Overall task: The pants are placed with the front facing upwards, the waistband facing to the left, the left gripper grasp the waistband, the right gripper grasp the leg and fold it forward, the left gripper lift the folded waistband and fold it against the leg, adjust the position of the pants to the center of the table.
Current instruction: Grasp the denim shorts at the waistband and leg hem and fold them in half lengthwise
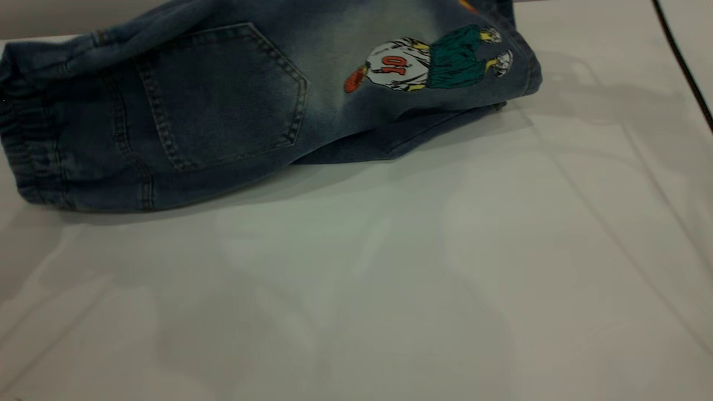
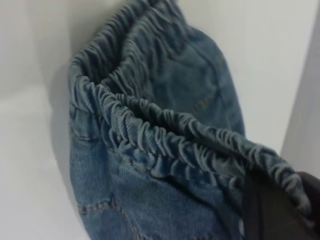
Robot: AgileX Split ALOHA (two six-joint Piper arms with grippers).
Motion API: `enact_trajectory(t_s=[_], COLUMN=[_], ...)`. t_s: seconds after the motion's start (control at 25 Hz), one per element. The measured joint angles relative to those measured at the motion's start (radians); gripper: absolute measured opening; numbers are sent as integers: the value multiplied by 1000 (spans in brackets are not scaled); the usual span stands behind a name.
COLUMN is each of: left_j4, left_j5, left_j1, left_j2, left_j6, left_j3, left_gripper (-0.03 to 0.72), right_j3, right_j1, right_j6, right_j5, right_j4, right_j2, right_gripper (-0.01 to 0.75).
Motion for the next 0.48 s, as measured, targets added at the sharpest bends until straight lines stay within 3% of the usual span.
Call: enact_trajectory(t_s=[0.48], left_j4=[3], left_j5=[-100], left_j1=[0], left_j2=[59], left_j6=[-30], left_j3=[-31], left_gripper=[109], right_j3=[-119], right_j1=[24], right_j6=[92], right_j5=[-12], right_j4=[8], right_j2=[92], right_gripper=[15])
